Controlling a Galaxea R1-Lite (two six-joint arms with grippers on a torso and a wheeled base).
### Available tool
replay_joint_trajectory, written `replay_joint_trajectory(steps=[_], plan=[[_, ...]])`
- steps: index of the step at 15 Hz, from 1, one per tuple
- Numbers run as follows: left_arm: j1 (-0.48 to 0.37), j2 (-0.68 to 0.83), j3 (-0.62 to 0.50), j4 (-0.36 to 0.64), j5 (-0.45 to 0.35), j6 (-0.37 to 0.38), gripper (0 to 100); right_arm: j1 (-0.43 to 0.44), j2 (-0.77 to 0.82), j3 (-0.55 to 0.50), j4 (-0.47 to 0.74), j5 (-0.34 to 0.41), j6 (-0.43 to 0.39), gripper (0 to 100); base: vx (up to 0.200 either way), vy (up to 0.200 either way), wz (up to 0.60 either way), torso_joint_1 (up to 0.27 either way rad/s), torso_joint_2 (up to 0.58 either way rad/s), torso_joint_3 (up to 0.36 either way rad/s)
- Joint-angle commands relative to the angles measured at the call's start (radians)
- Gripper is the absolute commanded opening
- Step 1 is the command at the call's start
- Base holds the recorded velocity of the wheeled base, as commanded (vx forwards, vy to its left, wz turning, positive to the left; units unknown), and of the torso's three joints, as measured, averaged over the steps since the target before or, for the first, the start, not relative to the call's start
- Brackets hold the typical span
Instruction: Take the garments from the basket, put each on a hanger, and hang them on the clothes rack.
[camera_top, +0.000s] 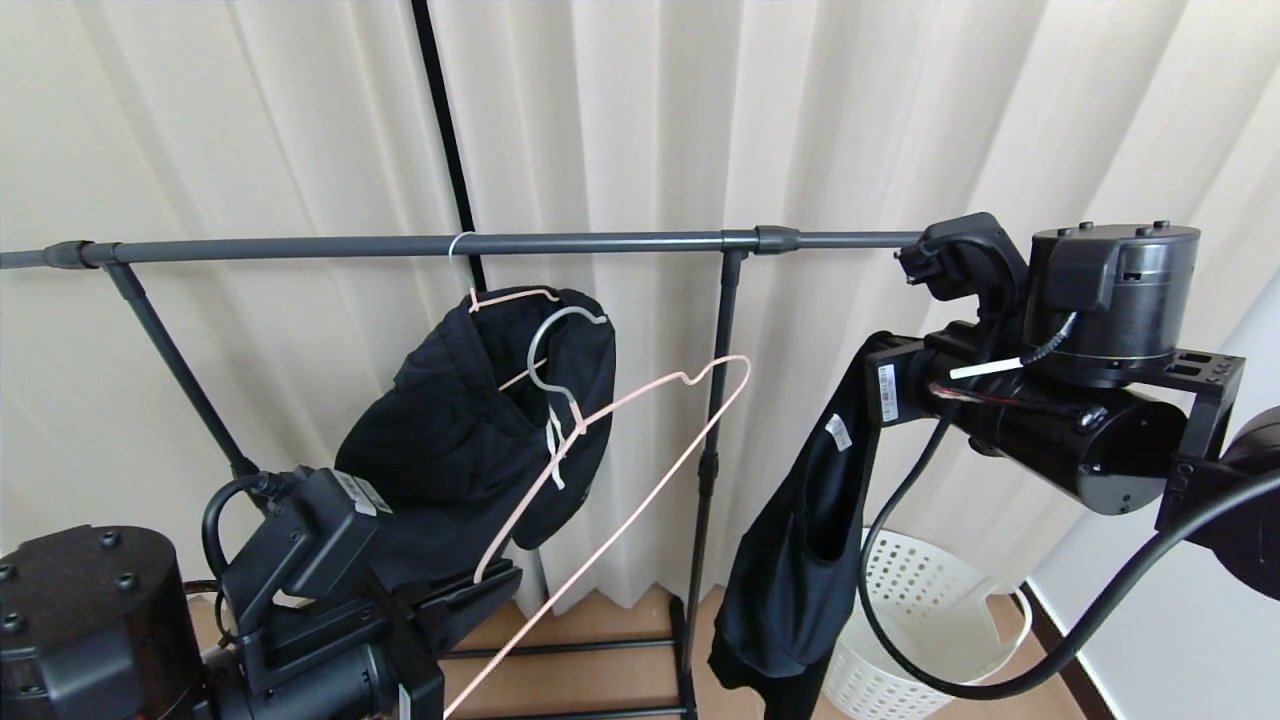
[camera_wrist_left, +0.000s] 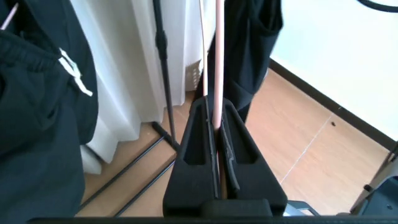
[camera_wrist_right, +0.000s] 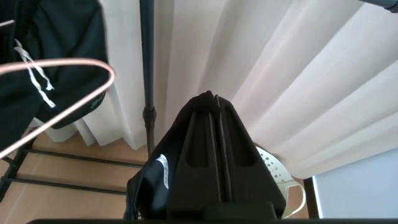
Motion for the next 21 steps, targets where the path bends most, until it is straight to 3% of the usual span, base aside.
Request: replay_joint_trajectory(steps=[1, 5, 10, 21], plan=[[-0.001, 0.000, 0.032, -0.028, -0.010, 0.002, 0, -0.017, 0.034, -0.003, -0.018, -0.020, -0.004, 0, 0.000, 0.000, 0.00, 0.000, 0.00, 0.000], [-0.001, 0.000, 0.095, -0.080, -0.129, 0.006, 0, -0.056, 0.125, -0.014, -0.134, -0.111, -0.052, 0, 0.000, 0.000, 0.00, 0.000, 0.00, 0.000], [-0.041, 0.015, 0.103, -0.081, -0.137, 0.003, 0, -0.046, 0.146, -0.011, -0.193, -0.142, -0.062, 0, 0.000, 0.000, 0.00, 0.000, 0.00, 0.000], [-0.047, 0.069, 0.094, -0.132, -0.134, -0.029, 0, 0.084, 0.133, 0.046, -0.195, -0.142, -0.058, 0, 0.000, 0.000, 0.00, 0.000, 0.00, 0.000]])
